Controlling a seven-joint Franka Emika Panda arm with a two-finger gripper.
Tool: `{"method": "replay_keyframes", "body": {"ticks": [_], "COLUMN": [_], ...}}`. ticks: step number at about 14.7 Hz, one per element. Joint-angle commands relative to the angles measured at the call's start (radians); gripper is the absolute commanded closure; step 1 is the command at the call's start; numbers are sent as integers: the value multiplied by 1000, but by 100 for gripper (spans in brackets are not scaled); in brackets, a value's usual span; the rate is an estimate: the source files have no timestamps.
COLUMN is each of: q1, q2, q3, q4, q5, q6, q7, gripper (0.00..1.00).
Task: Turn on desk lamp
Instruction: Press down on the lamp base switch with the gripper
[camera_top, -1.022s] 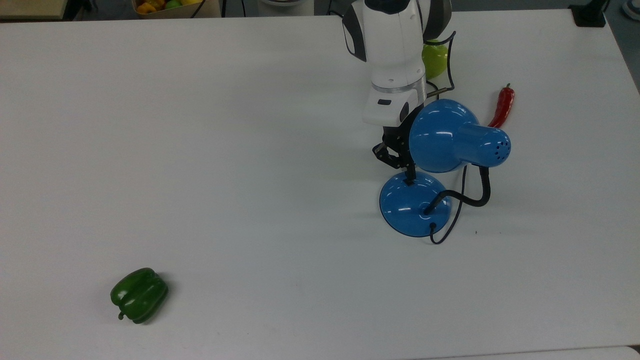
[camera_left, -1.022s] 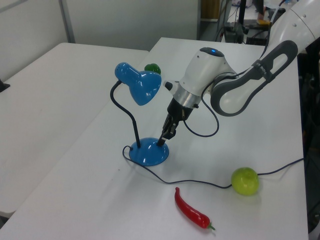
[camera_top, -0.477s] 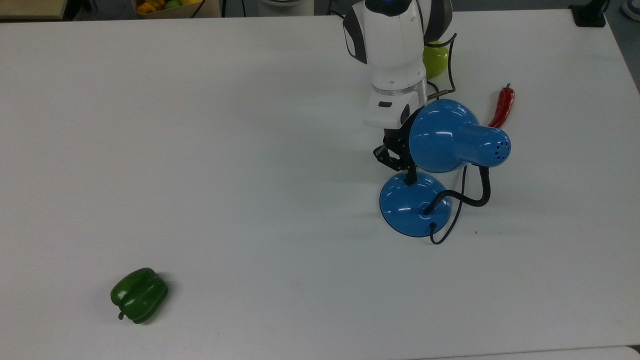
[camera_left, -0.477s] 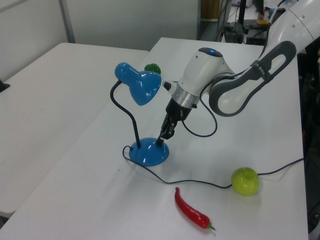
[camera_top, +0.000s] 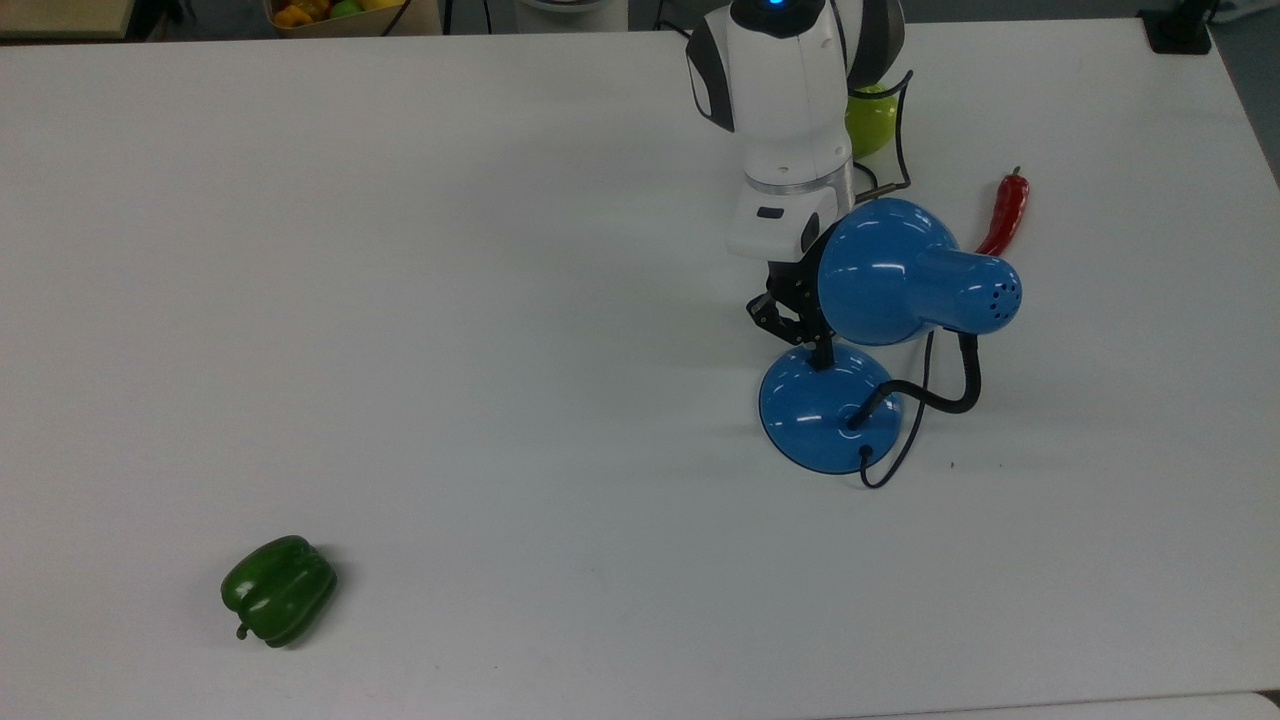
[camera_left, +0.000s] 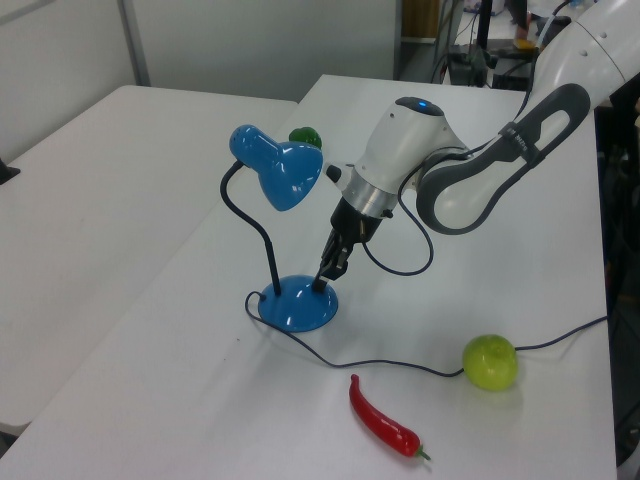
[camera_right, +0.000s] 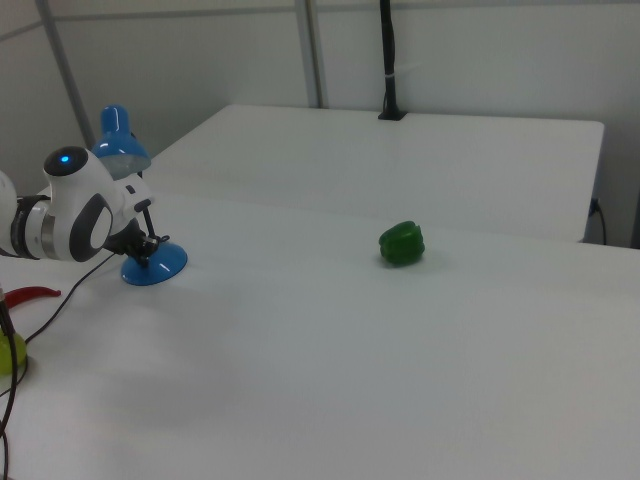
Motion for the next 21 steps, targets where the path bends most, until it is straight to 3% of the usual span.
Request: {"method": "replay_keyframes", "body": {"ticks": [1,21], "q1": [8,8], "q2": [24,41], "q3": [-6,-7], "q4": [13,25], "q5": [-14,-22], "q6": [23,60], "q7": [20,18], "gripper": [100,100]}}
